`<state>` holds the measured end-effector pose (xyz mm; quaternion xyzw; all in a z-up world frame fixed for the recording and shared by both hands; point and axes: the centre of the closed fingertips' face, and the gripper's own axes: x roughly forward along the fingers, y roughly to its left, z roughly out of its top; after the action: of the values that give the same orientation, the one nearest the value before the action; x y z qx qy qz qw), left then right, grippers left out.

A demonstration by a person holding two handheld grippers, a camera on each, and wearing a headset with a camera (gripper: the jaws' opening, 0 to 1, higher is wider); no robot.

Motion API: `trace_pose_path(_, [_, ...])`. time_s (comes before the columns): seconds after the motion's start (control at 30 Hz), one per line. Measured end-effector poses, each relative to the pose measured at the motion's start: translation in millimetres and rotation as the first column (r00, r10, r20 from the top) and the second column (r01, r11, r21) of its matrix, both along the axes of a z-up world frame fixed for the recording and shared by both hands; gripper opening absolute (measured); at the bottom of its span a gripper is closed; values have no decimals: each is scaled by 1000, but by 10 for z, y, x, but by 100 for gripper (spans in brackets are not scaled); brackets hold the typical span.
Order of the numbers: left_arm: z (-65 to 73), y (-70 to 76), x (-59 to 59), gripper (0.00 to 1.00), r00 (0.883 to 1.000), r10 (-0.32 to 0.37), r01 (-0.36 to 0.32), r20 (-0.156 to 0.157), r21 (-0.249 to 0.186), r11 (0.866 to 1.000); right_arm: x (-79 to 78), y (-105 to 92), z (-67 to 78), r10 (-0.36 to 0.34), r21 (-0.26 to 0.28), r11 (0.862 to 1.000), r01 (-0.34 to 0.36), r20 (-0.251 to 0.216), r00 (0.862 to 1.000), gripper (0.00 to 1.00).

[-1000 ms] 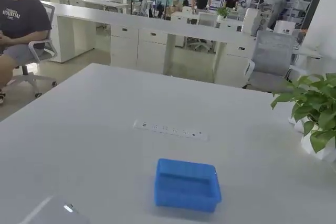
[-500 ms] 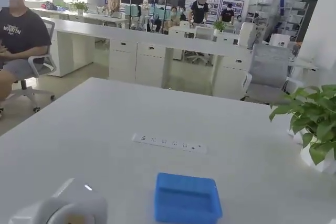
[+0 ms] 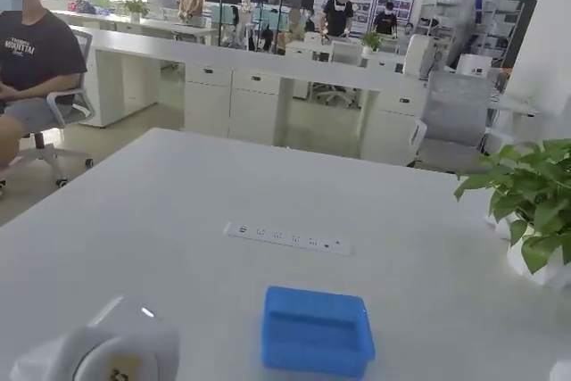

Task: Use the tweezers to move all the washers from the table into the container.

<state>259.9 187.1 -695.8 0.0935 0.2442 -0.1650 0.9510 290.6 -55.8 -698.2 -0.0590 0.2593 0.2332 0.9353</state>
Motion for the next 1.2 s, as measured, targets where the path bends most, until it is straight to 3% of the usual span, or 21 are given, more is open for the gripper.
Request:
trace_pose_path(0.17, [30,-37,9,99,1000,-3,3,10,-3,1000,2,44,42,15,-7,1000,-15,7,1000,87])
trace_pose_path(0.3, [-23,-113,-9,99,999,-42,42,-26,-20,999,16,56,36,17,-9,1000,-17,7,1000,86])
trace_pose_path(0.43, [-54,-153,6,99,998,-58,57,-33,-35,998,32,71,4,20,-15,1000,-20,1,1000,86])
trace_pose_path(0.63, [-198,-232,-32,90,990,-111,108,-82,-38,993,8,53,-82,19,-37,999,-19,-9,1000,85])
trace_pose_path(0.67, [-252,-259,-52,87,985,-134,131,-106,-33,991,4,50,-105,16,-34,999,-17,-13,1000,84])
trace_pose_path(0.83, [-407,-404,-58,67,963,-221,220,-152,-25,975,-9,22,-183,-3,-20,1000,2,-43,999,82])
trace_pose_path(0.97, [-569,-542,-46,50,932,-301,307,-201,1,952,-17,-11,-233,-14,-12,1000,14,-63,998,78])
trace_pose_path(1.1, [-741,-697,-16,31,892,-377,390,-250,5,921,-12,-36,-290,-27,3,1000,28,-82,996,70])
trace_pose_path(1.2, [-881,-817,8,27,865,-417,434,-279,-4,901,-7,-44,-311,-31,-2,1000,31,-86,996,66])
